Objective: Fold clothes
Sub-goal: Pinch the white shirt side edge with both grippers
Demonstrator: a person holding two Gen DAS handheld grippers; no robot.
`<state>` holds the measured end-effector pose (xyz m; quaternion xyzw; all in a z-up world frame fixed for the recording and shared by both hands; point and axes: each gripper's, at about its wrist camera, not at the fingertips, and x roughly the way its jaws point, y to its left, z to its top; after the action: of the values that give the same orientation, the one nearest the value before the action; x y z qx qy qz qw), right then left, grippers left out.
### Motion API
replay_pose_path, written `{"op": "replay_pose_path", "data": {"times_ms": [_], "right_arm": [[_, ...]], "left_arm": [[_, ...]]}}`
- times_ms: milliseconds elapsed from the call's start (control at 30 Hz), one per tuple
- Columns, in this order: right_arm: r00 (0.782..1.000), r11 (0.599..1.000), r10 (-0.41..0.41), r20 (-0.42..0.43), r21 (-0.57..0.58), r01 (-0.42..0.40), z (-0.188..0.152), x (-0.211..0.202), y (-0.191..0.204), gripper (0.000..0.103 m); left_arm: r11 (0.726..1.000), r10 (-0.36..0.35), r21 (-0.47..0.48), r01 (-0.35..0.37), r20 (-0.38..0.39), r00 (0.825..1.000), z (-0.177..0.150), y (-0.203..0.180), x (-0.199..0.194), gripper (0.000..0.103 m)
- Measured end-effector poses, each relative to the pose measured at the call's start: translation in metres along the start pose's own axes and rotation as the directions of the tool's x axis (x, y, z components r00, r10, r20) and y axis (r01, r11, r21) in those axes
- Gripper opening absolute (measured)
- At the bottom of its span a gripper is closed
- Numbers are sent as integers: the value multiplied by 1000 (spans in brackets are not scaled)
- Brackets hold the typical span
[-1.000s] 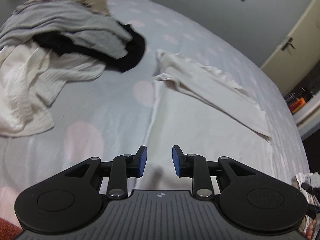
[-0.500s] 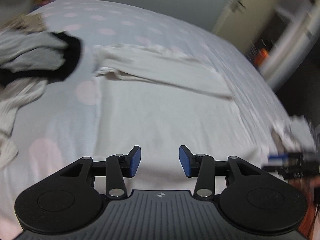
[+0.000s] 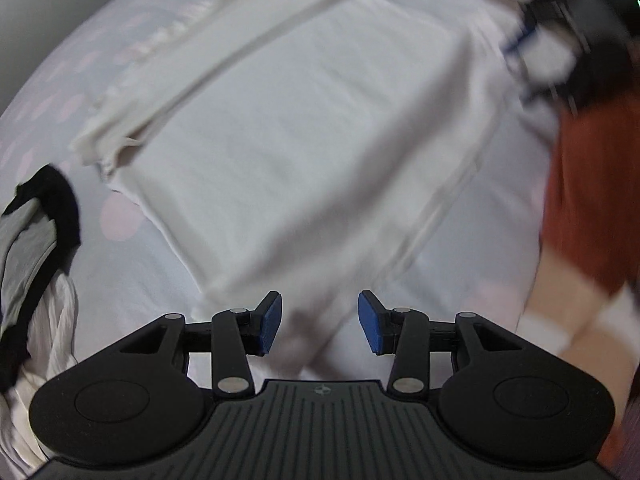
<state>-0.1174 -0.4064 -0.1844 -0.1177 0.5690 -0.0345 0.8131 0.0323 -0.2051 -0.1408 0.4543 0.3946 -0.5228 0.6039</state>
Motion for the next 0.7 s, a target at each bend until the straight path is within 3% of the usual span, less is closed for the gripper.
{"op": "replay_pose_path", "data": {"times_ms": [133, 300, 433, 533, 700], "right_arm": [[1000, 1000, 1, -23, 7, -1, 2, 5, 2, 64], [1000, 1000, 16, -23, 14, -16, 2, 6, 1, 64], [999, 999, 38, -35, 15, -37, 2, 8, 0, 64], [997, 999, 54, -61, 8, -53, 3, 13, 1, 64], [994, 998, 1, -112, -66, -9, 8, 30, 12, 64]], "left_arm": [[997, -17, 70, 23, -84, 996, -5, -7, 17, 40], [996, 26, 85, -14, -136, 990, -5, -1, 38, 40], [995, 15, 97, 2, -180, 984, -8, 0, 55, 47], [995, 15, 101, 5, -190, 982, -9, 1, 59, 51], [996, 12, 89, 6, -202, 979, -13, 5, 62, 55]]}}
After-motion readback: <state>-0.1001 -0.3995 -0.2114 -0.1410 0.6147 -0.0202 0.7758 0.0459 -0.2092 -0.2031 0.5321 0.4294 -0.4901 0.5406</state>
